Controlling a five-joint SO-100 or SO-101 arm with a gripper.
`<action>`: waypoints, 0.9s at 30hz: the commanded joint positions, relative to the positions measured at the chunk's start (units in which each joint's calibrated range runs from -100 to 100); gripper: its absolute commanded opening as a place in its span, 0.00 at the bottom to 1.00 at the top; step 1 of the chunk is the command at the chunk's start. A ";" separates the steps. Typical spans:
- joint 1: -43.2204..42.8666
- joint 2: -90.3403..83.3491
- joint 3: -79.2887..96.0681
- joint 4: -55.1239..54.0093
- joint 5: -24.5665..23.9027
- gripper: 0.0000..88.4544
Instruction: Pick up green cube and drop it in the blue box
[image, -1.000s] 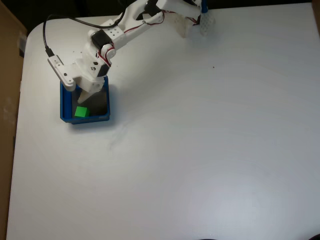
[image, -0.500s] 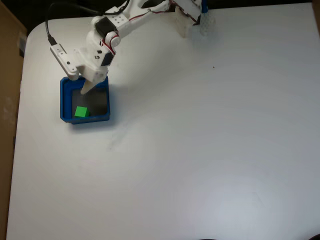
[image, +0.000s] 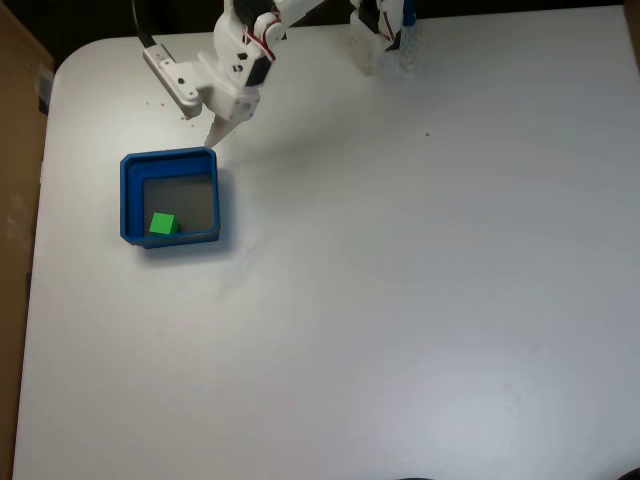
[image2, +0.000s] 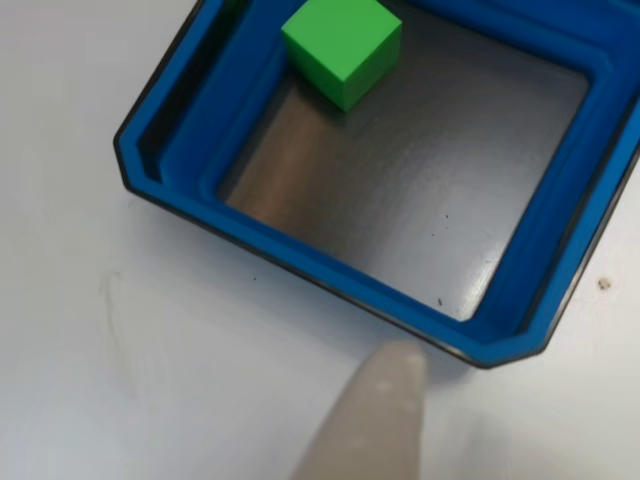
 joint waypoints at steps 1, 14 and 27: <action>-0.03 -11.30 7.50 -0.58 0.20 0.29; -0.25 -36.88 30.35 -0.75 0.20 0.21; -0.11 -63.04 52.85 -0.67 0.20 0.01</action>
